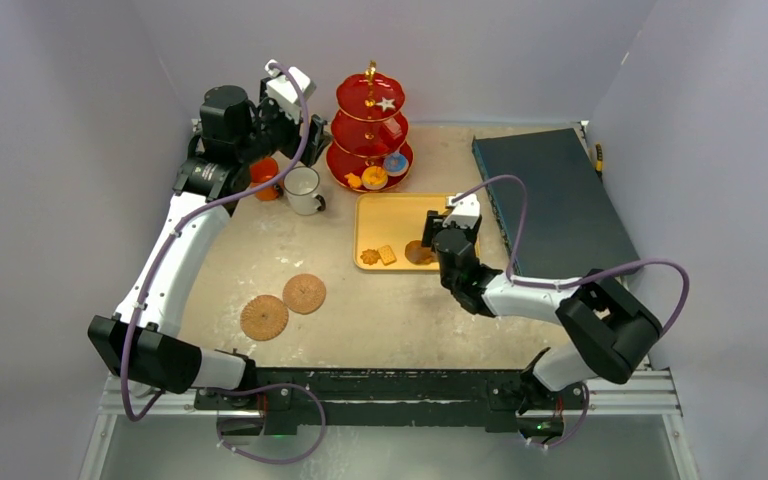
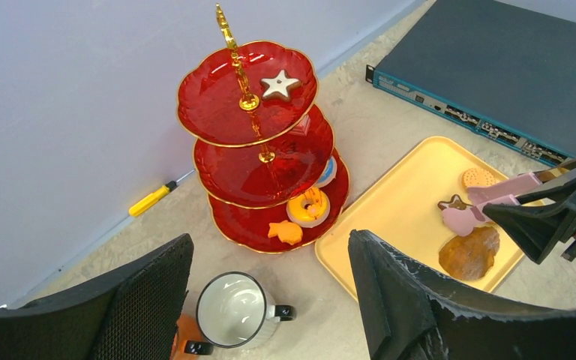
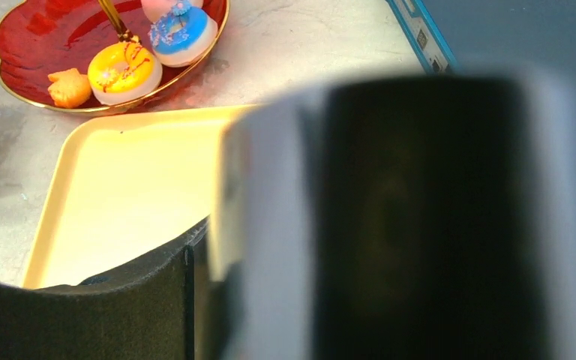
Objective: Serve the afternoon tea
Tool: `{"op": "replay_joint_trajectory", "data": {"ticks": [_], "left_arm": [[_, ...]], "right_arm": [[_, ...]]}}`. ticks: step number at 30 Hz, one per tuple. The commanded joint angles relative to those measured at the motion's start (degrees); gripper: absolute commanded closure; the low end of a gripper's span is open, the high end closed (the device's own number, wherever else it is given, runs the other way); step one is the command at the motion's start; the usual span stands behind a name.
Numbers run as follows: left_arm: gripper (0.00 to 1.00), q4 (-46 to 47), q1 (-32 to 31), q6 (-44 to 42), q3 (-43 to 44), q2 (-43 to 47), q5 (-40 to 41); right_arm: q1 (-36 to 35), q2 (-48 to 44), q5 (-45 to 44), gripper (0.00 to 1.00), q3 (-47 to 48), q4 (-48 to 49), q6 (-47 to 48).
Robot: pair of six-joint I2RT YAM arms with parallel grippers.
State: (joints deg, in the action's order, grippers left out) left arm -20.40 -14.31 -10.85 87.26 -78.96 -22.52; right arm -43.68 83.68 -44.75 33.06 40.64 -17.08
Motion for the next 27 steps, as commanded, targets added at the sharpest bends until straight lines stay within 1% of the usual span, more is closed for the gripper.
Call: {"op": "replay_joint_trajectory", "data": {"ticks": [1, 8, 15, 19, 22, 27], "left_arm": [[0.25, 1.29, 0.33, 1.50, 1.50, 0.30, -1.36], [0.25, 1.02, 0.31, 1.55, 2.01, 0.12, -1.42], [0.26, 0.99, 0.33, 1.48, 2.21, 0.19, -1.44], [0.26, 0.75, 0.35, 1.23, 2.21, 0.36, -1.40], [0.26, 0.59, 0.33, 1.04, 2.14, 0.60, -1.25], [0.26, 0.48, 0.32, 0.82, 1.94, 0.82, -1.17]], "right_arm": [[0.52, 1.22, -2.50, 0.34, 1.15, 1.24, -0.98], [0.78, 4.35, -1.09, 0.35, 1.28, 3.51, -0.78], [0.71, 6.88, 0.64, 0.45, 3.20, 5.43, 1.11], [0.79, 8.43, 1.50, 0.46, 4.62, 6.44, 3.19], [0.74, 8.88, 2.09, 0.46, 4.99, 6.89, 2.88], [0.78, 8.65, 2.17, 0.52, 5.70, 7.95, 3.45]]}}
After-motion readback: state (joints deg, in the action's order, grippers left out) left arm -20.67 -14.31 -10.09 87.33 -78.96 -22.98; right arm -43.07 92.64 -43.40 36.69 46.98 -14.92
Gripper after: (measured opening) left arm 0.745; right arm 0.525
